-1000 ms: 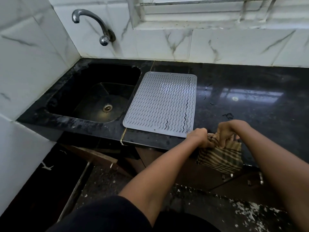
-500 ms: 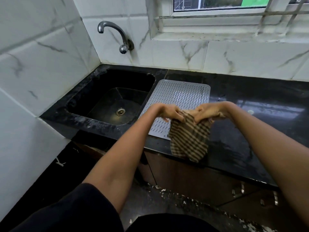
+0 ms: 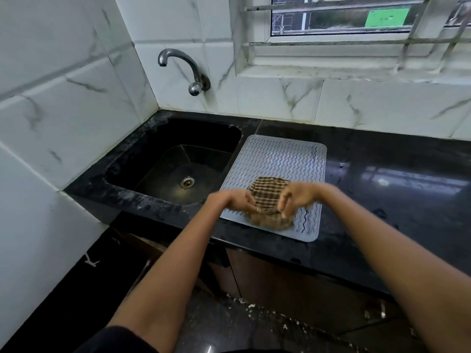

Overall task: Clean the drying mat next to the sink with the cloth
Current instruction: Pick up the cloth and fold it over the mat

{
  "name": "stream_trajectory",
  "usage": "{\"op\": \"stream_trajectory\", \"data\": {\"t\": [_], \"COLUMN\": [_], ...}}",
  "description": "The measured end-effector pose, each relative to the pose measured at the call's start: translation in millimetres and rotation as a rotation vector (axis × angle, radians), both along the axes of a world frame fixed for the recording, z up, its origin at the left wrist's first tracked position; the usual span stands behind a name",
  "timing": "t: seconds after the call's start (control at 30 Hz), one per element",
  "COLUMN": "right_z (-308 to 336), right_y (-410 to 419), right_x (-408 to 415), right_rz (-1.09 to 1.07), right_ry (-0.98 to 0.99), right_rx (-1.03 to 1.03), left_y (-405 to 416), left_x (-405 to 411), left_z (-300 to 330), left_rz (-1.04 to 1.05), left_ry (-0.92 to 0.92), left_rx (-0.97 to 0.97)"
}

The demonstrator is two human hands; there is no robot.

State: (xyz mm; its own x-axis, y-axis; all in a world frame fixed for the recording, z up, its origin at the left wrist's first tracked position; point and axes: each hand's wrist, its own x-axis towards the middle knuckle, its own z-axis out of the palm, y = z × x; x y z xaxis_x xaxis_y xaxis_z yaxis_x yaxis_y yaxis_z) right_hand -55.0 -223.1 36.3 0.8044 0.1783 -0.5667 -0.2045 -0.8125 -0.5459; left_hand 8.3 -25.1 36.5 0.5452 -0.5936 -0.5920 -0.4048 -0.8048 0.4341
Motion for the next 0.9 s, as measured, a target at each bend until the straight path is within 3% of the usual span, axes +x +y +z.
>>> {"op": "stream_trajectory", "data": {"t": [0.17,0.33,0.5,0.73,0.9], "right_z": [-44.5,-58.1,-60.2,-49.3,-35.9], "right_y": [-9.9,-5.0,23.2,51.8,48.7], "right_x": [-7.3,1.8,18.6,35.7,39.1], "right_rz": [-0.335,-0.579,-0.413,-0.121,-0.013], "right_ry": [-0.200,-0.348,-0.238,-0.155,0.158], "right_rx": [-0.028,-0.018,0.099,-0.005,0.157], "left_y": [18.7,22.4,18.0,-8.6,-38.9], "left_x": [-2.4,7.2,19.1,56.9,71.6], "left_z": [-44.0,-56.7,-70.3,-72.2,-69.2], "left_rz": [0.341,0.436,0.477,0.497,0.492], "left_ry": [-0.064,-0.186,-0.213,-0.226,-0.230], "left_rx": [-0.243,-0.278,-0.286,-0.310,-0.253]}}
